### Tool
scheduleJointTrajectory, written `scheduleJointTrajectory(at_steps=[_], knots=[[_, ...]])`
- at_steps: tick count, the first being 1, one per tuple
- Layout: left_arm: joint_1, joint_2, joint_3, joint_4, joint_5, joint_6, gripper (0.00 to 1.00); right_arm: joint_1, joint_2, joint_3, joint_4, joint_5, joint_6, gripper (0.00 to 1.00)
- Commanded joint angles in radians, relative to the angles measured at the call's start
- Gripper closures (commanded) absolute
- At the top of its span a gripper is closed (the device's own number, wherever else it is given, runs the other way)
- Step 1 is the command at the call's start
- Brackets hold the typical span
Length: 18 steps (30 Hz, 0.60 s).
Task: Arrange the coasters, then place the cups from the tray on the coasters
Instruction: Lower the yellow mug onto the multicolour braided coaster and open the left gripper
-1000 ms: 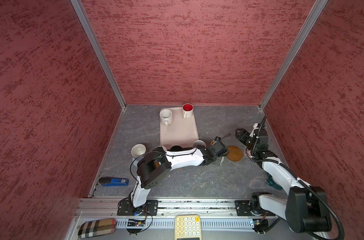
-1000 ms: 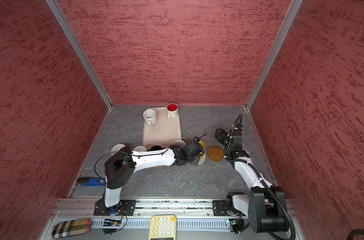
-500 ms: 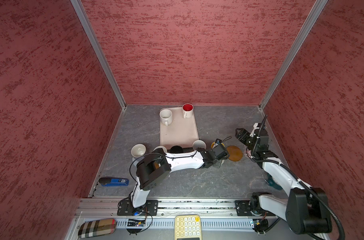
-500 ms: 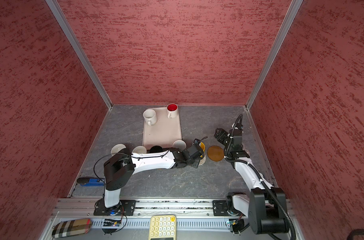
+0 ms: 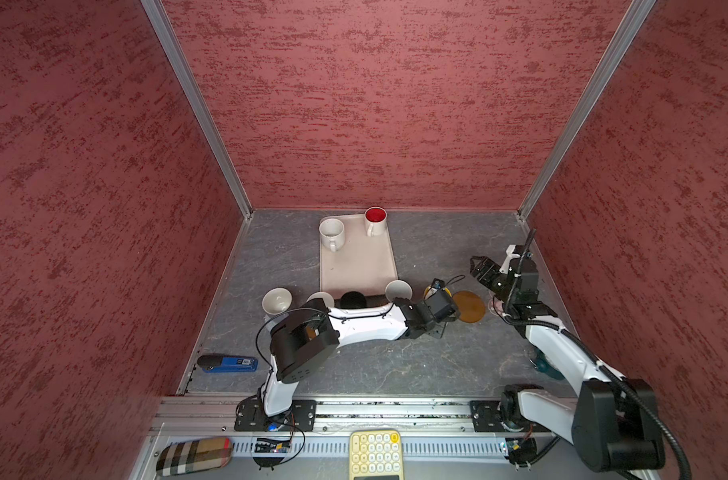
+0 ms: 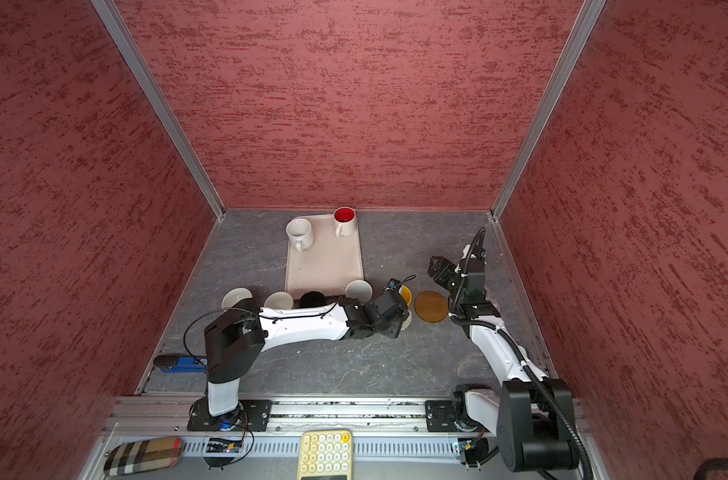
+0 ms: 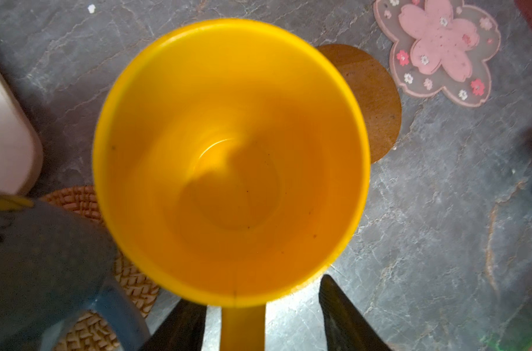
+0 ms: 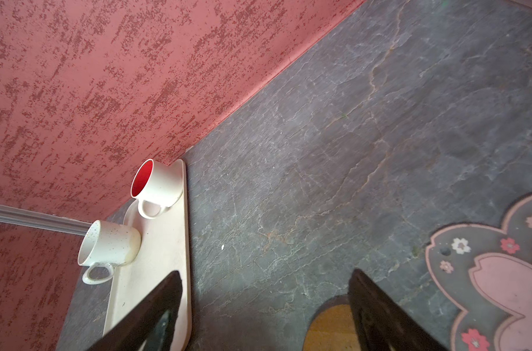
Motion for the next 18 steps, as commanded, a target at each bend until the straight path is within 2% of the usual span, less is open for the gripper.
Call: scheduleJointTrajectory(at_steps=[1, 4, 5, 6, 13, 18], knots=[[-0.007, -0.063, -0.005, 0.011, -0.013, -0.002, 0.28, -0.005, -0.013, 0.017, 0.006, -0.022, -0.036, 0.14], [-0.011, -0.106, -0.009, 0.015, -0.021, -0.001, 0.15, -0.005, -0.009, 0.035, -0.002, -0.054, -0.066, 0.14], [-0.013, -0.123, -0.006, 0.015, -0.024, 0.004, 0.04, -0.005, -0.012, 0.038, -0.001, -0.061, -0.071, 0.13], [-0.015, -0.137, -0.004, 0.012, -0.026, 0.009, 0.00, -0.006, -0.012, 0.040, 0.000, -0.063, -0.072, 0.13], [-0.032, -0.252, -0.004, -0.010, -0.073, 0.045, 0.01, 0.010, 0.083, 0.146, -0.077, -0.026, -0.024, 0.15], [-0.023, -0.366, -0.034, -0.032, -0.129, 0.079, 0.01, 0.096, 0.162, 0.239, -0.086, 0.069, -0.008, 0.16]])
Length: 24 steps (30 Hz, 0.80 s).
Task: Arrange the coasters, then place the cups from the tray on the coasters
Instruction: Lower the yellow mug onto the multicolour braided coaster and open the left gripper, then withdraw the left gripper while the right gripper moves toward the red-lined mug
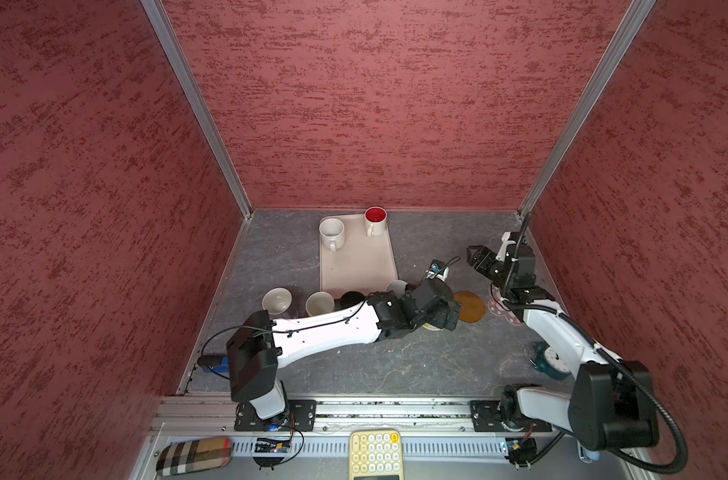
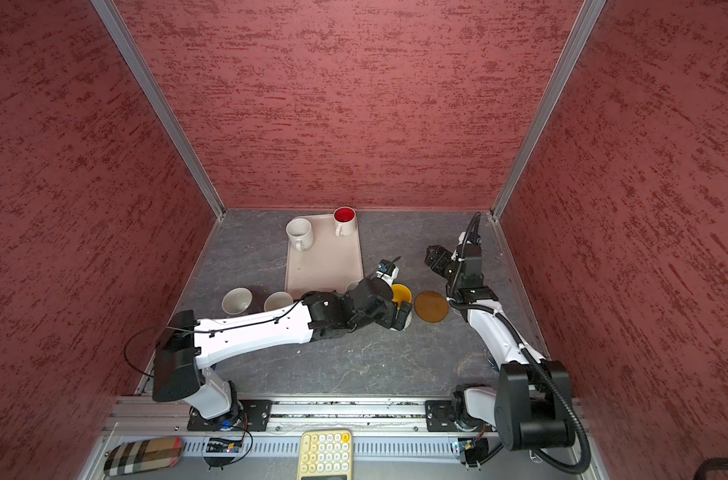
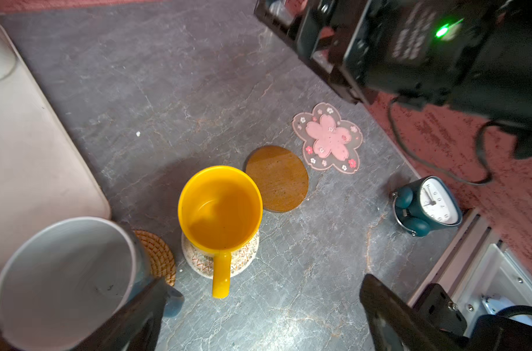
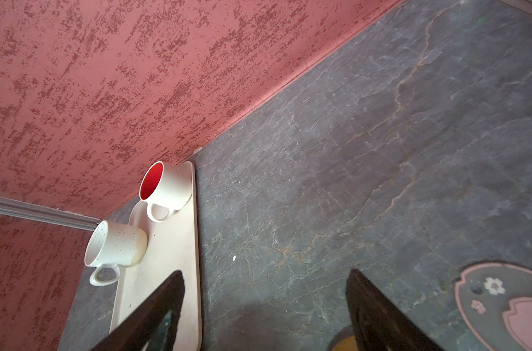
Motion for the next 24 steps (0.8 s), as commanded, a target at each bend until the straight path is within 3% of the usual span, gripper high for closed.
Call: scheduleJointTrajectory(at_steps=[1, 5, 19, 24], knots=[[0.015, -0.086, -0.030, -0.039, -0.065, 0.036, 0.01, 0.062, 0.064, 0.100, -0.028, 0.078, 0.017, 0.16], [0.069, -0.202, -0.098, -0.055, -0.073, 0.033, 0.00, 0.120, 0.172, 0.230, -0.035, 0.106, 0.030, 0.16], [0.397, -0.597, -0.384, -0.187, -0.030, -0.019, 0.01, 0.327, 0.703, 0.778, -0.124, 0.209, 0.042, 0.16], [0.534, -0.684, -0.482, -0.216, 0.050, -0.045, 0.00, 0.372, 0.868, 0.980, -0.193, 0.236, 0.086, 0.16]])
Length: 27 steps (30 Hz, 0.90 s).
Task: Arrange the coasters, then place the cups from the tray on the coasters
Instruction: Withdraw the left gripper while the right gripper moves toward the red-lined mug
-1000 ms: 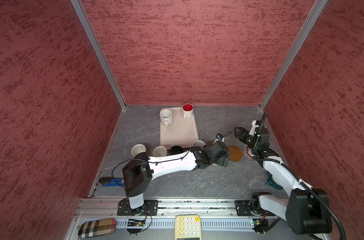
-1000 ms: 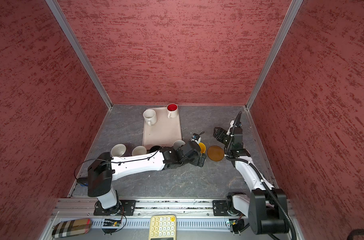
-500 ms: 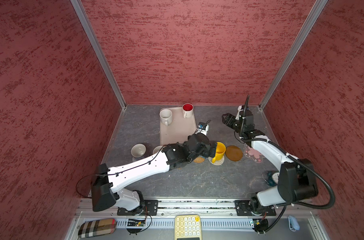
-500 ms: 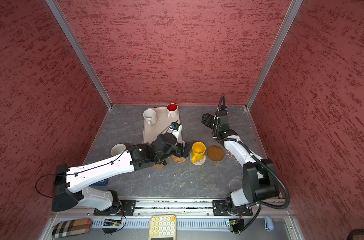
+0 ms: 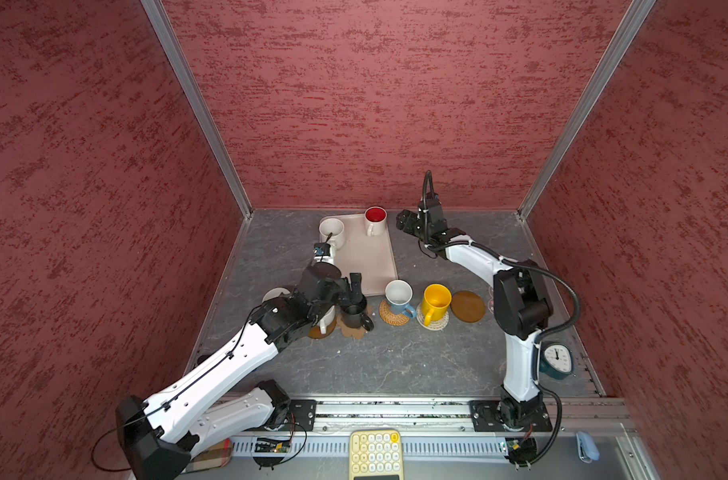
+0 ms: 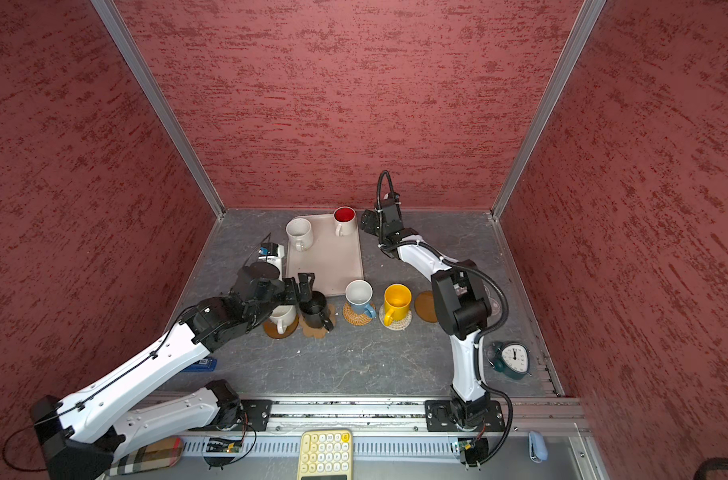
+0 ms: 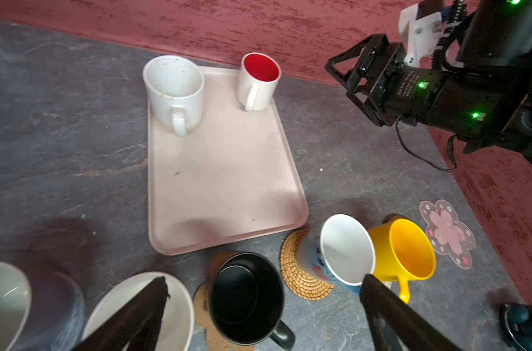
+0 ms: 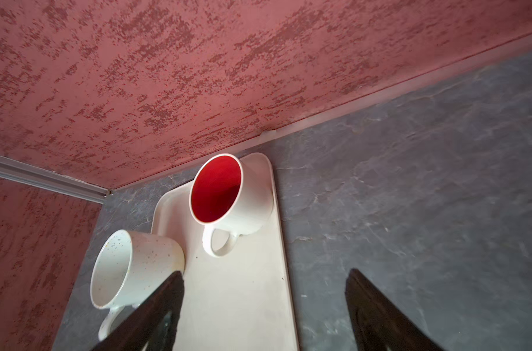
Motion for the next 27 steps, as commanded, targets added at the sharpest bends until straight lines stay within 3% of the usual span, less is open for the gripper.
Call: scheduleJointTrajectory(at_steps=[1, 10, 16, 27], knots=[[0.070, -0.040, -0.054, -0.041, 0.069, -0.019, 0.01, 0.023, 0.081, 0.119, -0.075, 0.044, 0.056, 0.16], [0.198, -0.055, -0.107, -0.024, 0.168, 0.000, 0.01, 0.069, 0.317, 0.443, -0.219, 0.080, 0.144, 0.18], [0.226, -0.044, -0.131, 0.001, 0.219, -0.009, 0.00, 0.102, 0.448, 0.637, -0.295, 0.139, 0.197, 0.19], [0.236, -0.039, -0.149, 0.018, 0.248, -0.017, 0.01, 0.125, 0.567, 0.779, -0.315, 0.178, 0.214, 0.22]])
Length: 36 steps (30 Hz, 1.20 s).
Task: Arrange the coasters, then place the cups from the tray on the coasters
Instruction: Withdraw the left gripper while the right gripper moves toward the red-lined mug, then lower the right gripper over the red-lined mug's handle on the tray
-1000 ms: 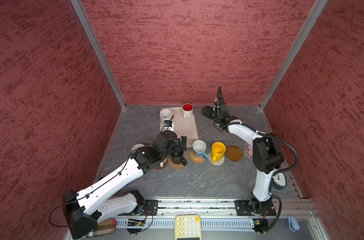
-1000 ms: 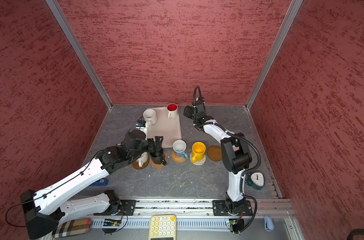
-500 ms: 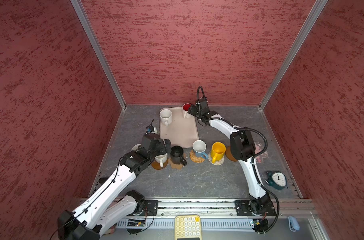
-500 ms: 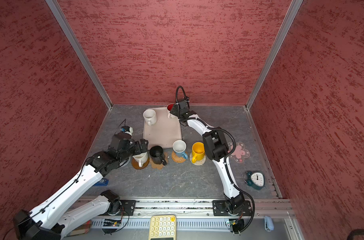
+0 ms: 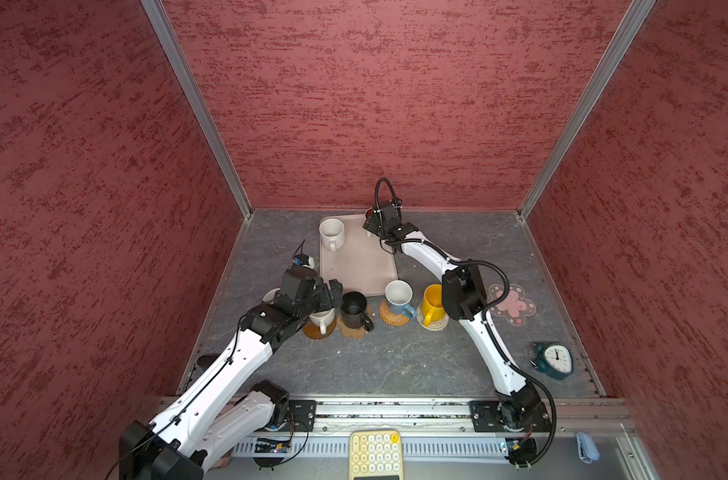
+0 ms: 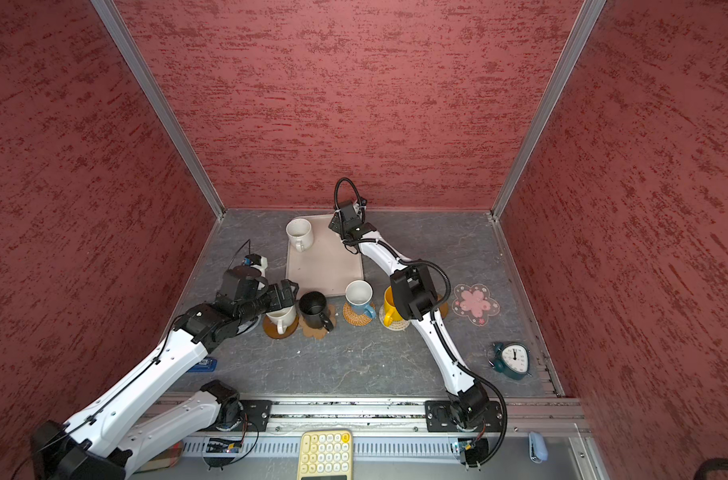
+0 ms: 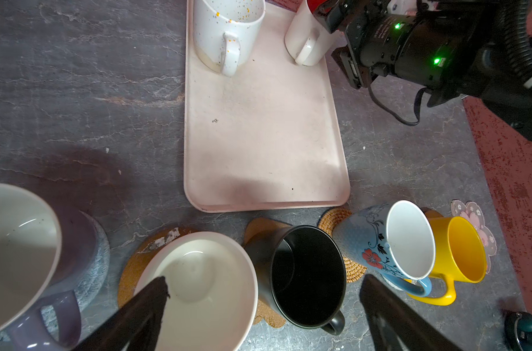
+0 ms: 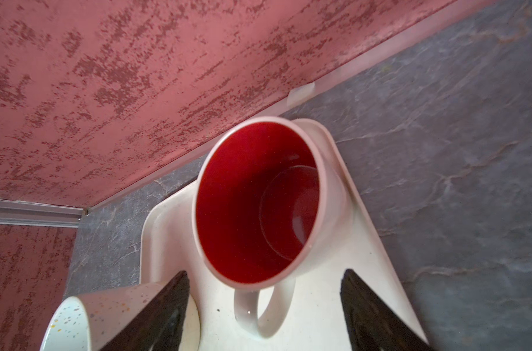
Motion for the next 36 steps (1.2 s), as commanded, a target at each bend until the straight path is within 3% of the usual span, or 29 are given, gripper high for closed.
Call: scheduleJointTrajectory(at_steps=[1, 13, 19, 26, 31, 36], knots=[[0.008, 0.001, -0.013, 0.023, 0.014, -0.009, 0.01, 0.006, 0.037, 0.057, -0.019, 0.048, 0.018, 0.23], [0.010, -0.004, -0.015, 0.018, 0.017, -0.012, 0.00, 0.010, 0.092, 0.114, -0.056, 0.132, -0.045, 0.30], [0.010, -0.004, -0.018, 0.014, 0.014, -0.015, 0.00, 0.011, 0.094, 0.114, -0.070, 0.141, -0.089, 0.44], [0.010, -0.009, -0.031, 0.015, 0.011, -0.024, 0.01, 0.010, 0.087, 0.115, -0.082, 0.131, -0.144, 0.52], [0.011, -0.009, -0.046, 0.017, 0.010, -0.034, 0.01, 0.010, 0.085, 0.115, -0.098, 0.103, -0.191, 0.65], [0.010, -0.007, -0.047, 0.018, 0.008, -0.035, 0.00, 0.010, 0.083, 0.112, -0.099, 0.096, -0.224, 0.71]])
